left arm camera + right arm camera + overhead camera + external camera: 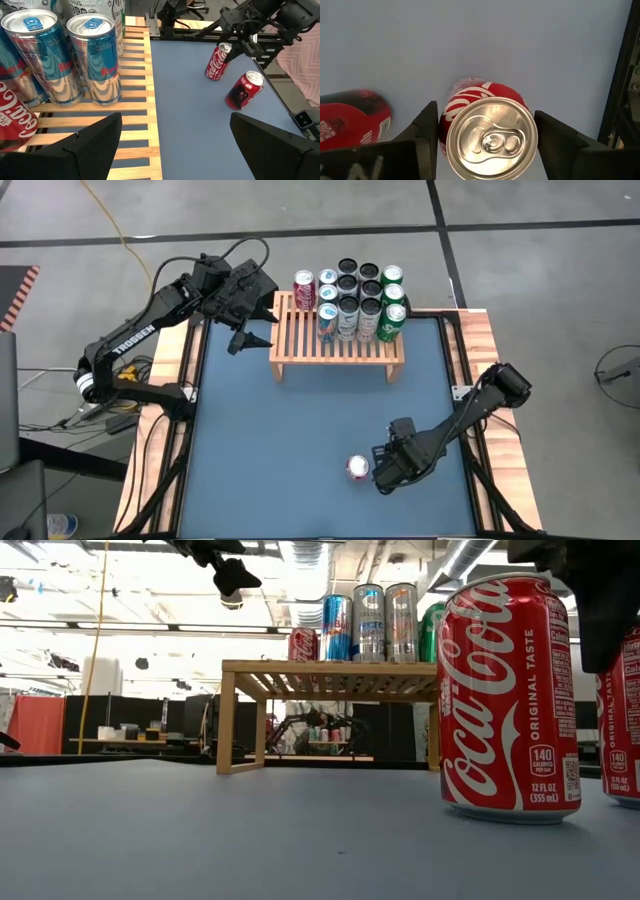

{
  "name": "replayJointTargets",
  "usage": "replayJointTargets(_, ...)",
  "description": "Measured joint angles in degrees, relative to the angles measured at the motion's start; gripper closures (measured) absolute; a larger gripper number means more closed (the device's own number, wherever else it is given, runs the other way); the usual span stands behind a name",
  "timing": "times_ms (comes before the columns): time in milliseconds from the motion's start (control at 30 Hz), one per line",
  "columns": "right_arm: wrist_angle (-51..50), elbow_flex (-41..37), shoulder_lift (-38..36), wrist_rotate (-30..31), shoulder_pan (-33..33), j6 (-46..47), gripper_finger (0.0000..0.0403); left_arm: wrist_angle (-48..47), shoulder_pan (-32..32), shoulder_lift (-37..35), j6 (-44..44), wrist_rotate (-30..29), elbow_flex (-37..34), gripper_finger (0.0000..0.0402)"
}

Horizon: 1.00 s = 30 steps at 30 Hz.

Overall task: Place canned beverage on shelf
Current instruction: Put the right red soda can on the shelf aligned with the other red soda can

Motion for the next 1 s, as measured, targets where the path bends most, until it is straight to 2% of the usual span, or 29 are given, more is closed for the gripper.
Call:
replayJointTargets(200, 1.4, 0.0, -0.1, -1.4, 0.1, -1.0, 0.0172, 0.0, 0.0, 0.0, 0.2, 0.0, 0.0, 0.0042)
replayJointTargets(467, 4.1, -0.2, 0.3, -6.7, -0.4, -1.2, 0.0117, 0.0, 0.0, 0.0, 0.3, -0.3, 0.0, 0.0042)
replayJointTargets(600, 3.9, -0.2, 0.3, -6.9, -0.4, -1.4, 0.0102, 0.0, 0.0, 0.0, 0.5, -0.7, 0.0, 0.0042)
replayJointTargets(733, 3.9, -0.2, 0.3, -6.9, -0.4, -1.1, 0.0111, 0.1, 0.0, 0.0, 0.5, -0.7, 0.0, 0.0042)
replayJointTargets(1000, 1.0, -0.1, 0.2, -7.5, -1.0, -0.3, 0.0170, 0.5, 0.0, 0.0, 0.5, -0.8, 0.0, 0.0042)
